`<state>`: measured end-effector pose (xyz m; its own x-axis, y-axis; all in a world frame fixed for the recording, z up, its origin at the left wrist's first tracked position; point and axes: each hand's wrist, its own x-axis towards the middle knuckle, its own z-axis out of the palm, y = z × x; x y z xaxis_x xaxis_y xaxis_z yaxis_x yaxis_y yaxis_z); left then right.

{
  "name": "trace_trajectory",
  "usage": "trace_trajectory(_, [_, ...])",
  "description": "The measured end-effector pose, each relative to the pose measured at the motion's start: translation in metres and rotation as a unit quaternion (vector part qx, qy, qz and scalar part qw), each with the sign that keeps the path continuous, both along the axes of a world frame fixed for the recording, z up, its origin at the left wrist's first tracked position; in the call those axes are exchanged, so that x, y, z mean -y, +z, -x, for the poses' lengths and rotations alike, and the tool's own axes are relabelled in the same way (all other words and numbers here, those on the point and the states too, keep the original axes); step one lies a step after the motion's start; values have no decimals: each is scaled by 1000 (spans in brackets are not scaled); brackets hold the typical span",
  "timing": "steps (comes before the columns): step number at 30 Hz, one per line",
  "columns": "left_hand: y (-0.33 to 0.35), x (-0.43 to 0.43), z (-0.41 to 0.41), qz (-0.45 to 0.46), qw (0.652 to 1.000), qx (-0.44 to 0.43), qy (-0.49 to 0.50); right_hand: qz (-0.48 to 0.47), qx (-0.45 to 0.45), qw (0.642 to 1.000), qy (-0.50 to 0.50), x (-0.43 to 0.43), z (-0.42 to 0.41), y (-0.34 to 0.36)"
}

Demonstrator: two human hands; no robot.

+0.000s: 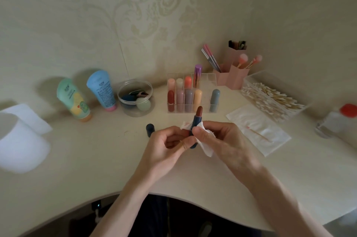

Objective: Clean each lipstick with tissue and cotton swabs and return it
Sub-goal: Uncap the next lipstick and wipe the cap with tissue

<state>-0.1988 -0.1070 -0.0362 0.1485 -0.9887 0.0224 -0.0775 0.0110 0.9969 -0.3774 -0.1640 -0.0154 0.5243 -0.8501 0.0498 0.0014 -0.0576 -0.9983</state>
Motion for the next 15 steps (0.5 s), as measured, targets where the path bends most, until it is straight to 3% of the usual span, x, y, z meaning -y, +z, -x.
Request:
trace_trajectory(4, [3,-5,-8,12,997,-33,-75,-1,52,999,6,-1,-5,0])
trace_trajectory(8, [8,-7,-4,-7,997,-72,6,19,52,998,-1,-3,-10,-4])
trace_trajectory(11, [4,-7,-1,10,998,0,70,48,29,998,-40,-4,-12,-7])
trace_trajectory(15, [4,-6,-3,16,999,-46,0,41,54,997,-37,-3,-12,-5])
